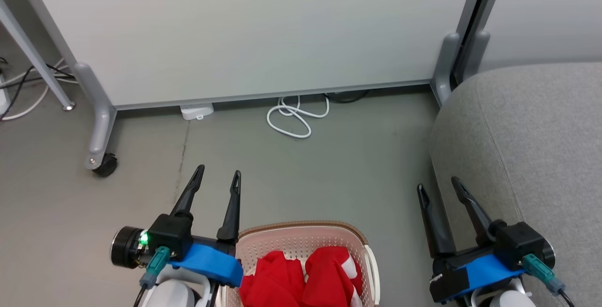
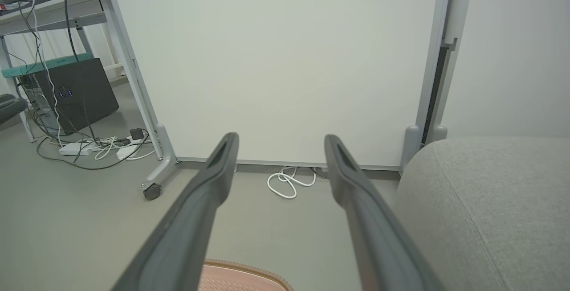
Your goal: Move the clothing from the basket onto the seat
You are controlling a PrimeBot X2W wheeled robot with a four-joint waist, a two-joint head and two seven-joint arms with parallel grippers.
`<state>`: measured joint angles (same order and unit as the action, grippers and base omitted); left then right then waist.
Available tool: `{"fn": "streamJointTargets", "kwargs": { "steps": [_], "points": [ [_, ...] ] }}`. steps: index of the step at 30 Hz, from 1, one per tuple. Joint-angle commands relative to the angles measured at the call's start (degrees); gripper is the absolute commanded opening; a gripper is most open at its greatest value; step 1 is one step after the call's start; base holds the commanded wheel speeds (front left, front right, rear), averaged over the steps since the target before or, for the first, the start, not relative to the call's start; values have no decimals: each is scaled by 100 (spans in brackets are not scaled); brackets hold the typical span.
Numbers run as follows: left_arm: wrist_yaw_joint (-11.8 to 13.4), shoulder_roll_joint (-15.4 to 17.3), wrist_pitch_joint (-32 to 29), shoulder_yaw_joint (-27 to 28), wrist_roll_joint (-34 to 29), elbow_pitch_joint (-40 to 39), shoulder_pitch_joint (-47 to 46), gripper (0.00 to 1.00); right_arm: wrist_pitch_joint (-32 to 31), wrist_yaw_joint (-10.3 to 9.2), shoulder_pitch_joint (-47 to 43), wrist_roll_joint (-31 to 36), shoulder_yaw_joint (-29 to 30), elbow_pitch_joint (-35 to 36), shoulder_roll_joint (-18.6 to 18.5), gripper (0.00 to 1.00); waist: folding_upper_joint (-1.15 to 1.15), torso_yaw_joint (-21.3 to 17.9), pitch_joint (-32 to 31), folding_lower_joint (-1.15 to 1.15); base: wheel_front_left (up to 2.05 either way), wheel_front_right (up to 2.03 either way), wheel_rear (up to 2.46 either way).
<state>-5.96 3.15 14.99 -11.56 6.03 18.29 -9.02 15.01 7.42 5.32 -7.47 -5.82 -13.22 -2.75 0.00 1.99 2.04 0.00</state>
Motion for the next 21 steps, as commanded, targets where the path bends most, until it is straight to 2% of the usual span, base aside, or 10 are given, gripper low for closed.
{"fn": "streamJointTargets", "kwargs": {
  "steps": [1,5,10,21],
  "points": [
    [-32,-6,30,-34,-35,40,-142,100,25,13,102,54,-2,71,-23,100,0,-91,126,0,0,0,0],
    [-110,50,29,-265,-105,338,-464,100,24,12,262,91,-24,262,-22,100,0,-292,478,0,0,0,0],
    [-157,173,24,-708,-159,961,-1152,100,24,11,644,129,-101,576,-21,100,0,-640,1258,0,0,0,0],
    [-151,613,25,-2251,232,2514,-2776,100,24,8,1626,37,-249,1125,-18,100,0,-1279,3006,0,0,0,0]
  ]
}}
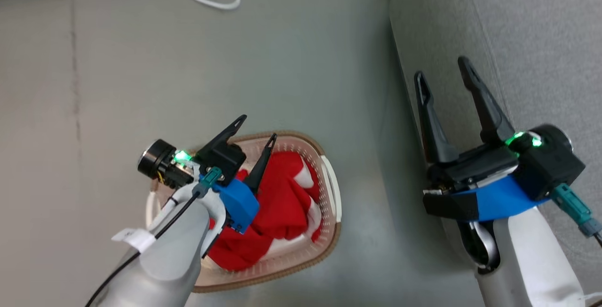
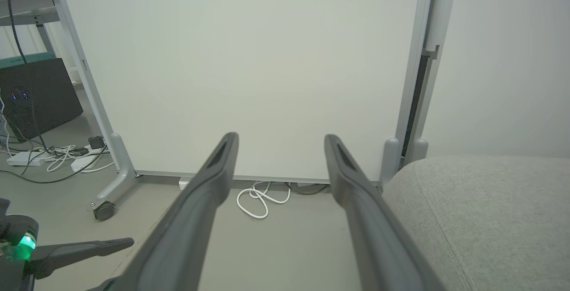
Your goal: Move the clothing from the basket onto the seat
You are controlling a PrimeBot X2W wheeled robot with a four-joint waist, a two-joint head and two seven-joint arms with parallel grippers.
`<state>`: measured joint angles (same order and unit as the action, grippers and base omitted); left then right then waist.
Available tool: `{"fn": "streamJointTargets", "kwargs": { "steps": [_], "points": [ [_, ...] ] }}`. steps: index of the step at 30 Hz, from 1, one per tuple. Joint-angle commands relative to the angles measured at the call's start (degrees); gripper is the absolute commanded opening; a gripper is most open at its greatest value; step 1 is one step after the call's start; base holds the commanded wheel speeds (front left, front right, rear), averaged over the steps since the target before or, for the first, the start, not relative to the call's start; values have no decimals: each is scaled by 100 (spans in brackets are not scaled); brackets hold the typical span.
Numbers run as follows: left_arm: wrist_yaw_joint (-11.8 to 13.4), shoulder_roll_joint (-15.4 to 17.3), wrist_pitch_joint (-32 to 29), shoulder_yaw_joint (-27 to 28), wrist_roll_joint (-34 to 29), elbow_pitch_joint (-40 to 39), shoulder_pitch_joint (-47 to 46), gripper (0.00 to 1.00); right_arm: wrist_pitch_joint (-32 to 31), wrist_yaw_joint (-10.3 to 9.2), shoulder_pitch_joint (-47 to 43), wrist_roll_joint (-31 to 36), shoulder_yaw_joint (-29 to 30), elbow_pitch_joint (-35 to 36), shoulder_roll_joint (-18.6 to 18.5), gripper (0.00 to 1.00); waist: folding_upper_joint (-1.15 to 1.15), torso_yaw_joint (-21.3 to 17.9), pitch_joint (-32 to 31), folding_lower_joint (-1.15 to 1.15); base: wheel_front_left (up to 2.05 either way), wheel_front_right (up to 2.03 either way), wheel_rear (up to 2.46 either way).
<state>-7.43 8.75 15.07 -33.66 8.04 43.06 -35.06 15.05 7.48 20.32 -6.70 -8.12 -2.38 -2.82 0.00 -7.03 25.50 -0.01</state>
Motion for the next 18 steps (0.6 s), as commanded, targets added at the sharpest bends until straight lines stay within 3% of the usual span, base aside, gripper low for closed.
{"fn": "streamJointTargets", "kwargs": {
  "steps": [1,11,18],
  "points": [
    [-4,70,16,-198,65,175,-298,100,20,3,191,-46,-21,72,-11,100,0,-398,770,1,0,0,0],
    [-4,68,-28,-1607,614,1565,-1319,100,20,3,897,4,-186,323,-11,100,0,-506,1874,1,0,0,0],
    [-4,48,-408,-2453,1230,2160,-1699,100,20,3,1224,58,-326,450,-12,100,0,-520,2398,1,0,0,0]
  ]
}}
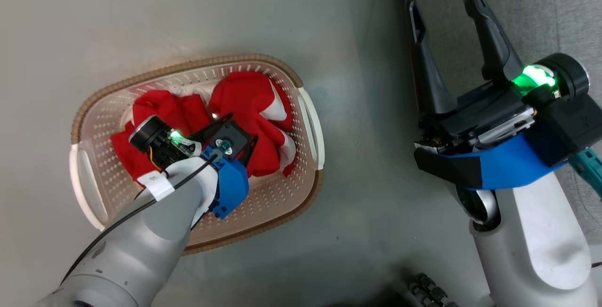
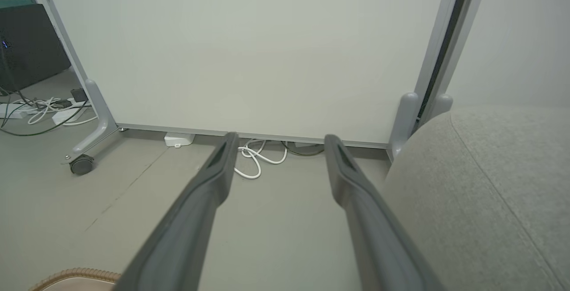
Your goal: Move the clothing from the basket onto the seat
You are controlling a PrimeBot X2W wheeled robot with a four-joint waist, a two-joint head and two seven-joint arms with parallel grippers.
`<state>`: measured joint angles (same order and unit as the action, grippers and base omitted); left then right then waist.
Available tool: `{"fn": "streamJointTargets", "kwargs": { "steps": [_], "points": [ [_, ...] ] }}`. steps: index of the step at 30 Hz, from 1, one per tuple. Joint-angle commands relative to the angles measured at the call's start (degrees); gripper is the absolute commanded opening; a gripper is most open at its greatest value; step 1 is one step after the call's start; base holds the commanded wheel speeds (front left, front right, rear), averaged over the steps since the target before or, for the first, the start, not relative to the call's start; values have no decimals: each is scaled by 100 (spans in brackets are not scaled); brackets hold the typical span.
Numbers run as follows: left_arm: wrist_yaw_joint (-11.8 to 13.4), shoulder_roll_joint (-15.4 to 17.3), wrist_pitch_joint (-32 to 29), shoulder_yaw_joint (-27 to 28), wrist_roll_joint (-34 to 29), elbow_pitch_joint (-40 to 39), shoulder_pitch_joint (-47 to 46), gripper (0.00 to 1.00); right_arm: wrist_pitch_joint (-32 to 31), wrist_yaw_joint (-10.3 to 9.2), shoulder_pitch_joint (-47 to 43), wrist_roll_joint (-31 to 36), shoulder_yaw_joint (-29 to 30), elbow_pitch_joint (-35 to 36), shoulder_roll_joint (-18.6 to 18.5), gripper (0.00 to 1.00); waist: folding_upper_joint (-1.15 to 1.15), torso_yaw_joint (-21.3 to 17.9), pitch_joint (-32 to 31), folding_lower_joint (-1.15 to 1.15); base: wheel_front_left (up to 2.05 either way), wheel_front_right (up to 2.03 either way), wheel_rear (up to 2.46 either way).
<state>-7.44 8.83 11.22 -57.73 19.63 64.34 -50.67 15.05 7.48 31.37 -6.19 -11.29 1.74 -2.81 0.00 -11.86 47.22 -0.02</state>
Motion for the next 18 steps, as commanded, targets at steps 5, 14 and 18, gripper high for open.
{"fn": "streamJointTargets", "kwargs": {
  "steps": [5,14,18],
  "points": [
    [-3,121,-336,-535,422,237,-423,100,20,3,291,44,-34,136,-13,100,0,-12,565,2,0,0,0],
    [-3,86,-625,-1096,1110,125,-750,100,21,3,384,71,-51,260,-13,100,0,54,955,2,0,0,0],
    [-3,59,-711,-1333,1294,110,-892,100,20,3,349,115,-33,303,-13,100,0,79,1084,2,0,0,0]
  ]
}}
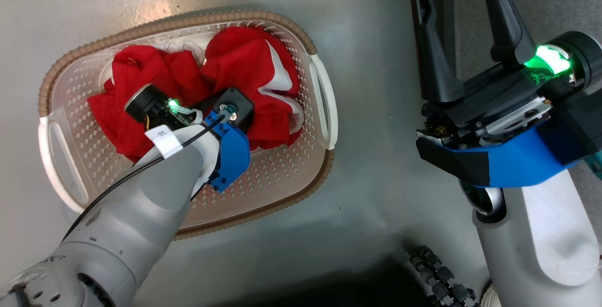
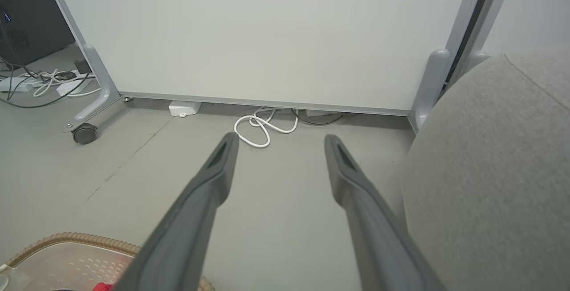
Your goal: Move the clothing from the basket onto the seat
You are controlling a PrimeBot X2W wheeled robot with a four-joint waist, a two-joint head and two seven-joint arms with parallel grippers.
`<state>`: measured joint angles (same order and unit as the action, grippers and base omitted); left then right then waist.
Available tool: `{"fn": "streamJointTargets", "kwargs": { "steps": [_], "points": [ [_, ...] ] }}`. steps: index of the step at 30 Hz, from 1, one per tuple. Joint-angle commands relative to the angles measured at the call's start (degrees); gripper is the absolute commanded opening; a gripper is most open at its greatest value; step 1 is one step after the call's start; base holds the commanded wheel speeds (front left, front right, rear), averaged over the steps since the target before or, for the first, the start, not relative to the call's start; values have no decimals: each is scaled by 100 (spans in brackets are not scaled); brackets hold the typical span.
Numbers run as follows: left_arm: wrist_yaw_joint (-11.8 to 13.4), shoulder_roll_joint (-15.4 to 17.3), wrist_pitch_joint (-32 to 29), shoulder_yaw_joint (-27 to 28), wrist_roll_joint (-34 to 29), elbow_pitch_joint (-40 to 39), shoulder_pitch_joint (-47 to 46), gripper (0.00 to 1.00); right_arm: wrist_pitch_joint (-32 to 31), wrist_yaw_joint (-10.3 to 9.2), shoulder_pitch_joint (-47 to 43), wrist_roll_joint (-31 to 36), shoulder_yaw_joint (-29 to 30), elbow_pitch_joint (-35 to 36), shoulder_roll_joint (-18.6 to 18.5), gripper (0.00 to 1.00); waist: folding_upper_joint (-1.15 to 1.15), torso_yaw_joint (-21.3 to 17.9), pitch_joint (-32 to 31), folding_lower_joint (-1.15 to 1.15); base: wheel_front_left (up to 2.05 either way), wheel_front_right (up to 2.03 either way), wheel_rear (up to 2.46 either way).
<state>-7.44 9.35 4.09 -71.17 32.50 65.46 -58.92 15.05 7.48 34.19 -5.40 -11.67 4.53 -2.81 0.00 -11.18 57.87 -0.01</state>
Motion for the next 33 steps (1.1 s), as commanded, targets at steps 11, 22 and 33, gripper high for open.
{"fn": "streamJointTargets", "kwargs": {
  "steps": [11,22,33],
  "points": [
    [-4,-157,60,-203,-37,197,-123,0,20,3,-4,87,49,-24,-13,100,0,92,-55,1,0,0,0],
    [-4,-369,934,-211,455,30,289,0,20,3,-331,152,186,-286,-15,100,0,406,-1095,1,0,0,0],
    [4,-120,1116,495,675,-852,1004,0,20,3,-1090,50,388,-655,-117,100,0,732,-2756,1,0,0,0]
  ]
}}
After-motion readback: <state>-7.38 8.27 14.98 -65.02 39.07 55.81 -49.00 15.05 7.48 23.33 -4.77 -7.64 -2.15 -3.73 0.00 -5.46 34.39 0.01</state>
